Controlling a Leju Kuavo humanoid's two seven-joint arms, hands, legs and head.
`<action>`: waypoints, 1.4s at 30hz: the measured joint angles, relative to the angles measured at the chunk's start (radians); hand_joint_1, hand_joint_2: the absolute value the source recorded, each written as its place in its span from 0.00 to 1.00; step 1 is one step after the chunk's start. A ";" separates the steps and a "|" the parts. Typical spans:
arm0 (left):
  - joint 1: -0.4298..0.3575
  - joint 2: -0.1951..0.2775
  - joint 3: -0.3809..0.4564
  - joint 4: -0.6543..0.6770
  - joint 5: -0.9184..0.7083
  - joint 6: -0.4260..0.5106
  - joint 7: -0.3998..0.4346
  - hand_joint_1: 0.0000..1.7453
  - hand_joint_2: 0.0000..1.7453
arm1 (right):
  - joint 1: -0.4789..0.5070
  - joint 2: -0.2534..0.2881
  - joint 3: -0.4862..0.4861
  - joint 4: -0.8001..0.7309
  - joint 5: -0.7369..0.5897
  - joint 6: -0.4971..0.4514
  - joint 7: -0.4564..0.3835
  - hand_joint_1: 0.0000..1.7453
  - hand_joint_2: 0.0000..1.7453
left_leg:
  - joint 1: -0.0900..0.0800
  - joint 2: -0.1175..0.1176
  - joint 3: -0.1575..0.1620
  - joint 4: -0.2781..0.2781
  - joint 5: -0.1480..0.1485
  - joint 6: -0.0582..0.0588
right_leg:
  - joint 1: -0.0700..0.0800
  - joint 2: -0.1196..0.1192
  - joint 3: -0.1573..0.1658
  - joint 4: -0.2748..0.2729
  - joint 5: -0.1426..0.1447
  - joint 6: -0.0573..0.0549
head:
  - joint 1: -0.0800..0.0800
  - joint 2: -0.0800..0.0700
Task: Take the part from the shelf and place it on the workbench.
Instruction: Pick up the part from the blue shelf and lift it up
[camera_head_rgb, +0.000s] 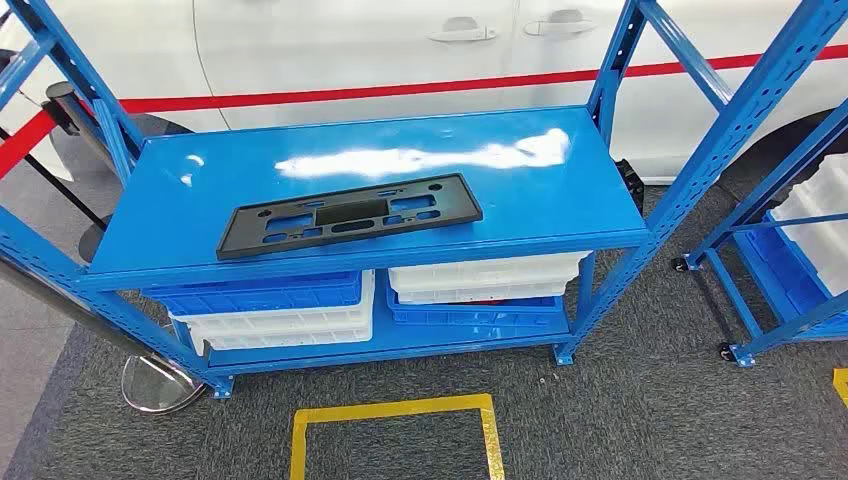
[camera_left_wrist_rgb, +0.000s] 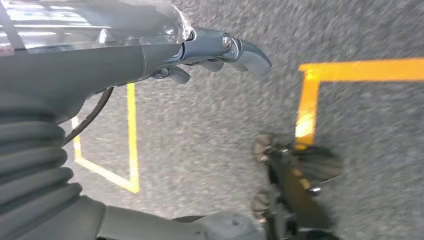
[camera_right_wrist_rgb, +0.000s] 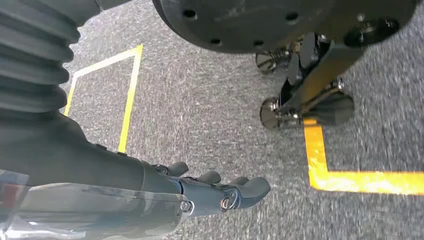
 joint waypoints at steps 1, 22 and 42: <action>-0.003 -0.001 0.010 0.002 -0.005 0.003 -0.008 0.00 1.00 | -0.002 -0.001 0.010 0.003 -0.014 -0.005 -0.003 0.00 1.00 | 0.000 0.000 0.000 0.000 0.000 0.000 | 0.000 0.000 0.000 0.000 0.000 0.000 | 0.000 0.000; -0.140 -0.109 0.441 0.105 -0.311 0.083 -0.454 0.00 0.00 | -0.107 -0.133 0.075 -0.083 -0.134 -0.325 -0.604 0.00 1.00 | -0.001 -0.001 -0.001 0.003 0.000 0.002 | -0.001 0.001 0.002 -0.003 0.002 0.004 | 0.000 0.000; -0.145 -0.113 0.479 0.128 -0.448 0.048 -0.450 0.00 0.00 | -0.009 -0.067 0.064 -1.581 0.772 -0.216 -0.485 0.00 1.00 | 0.000 -0.002 -0.002 0.002 0.001 0.001 | 0.000 -0.001 0.001 -0.003 0.001 0.004 | 0.000 0.000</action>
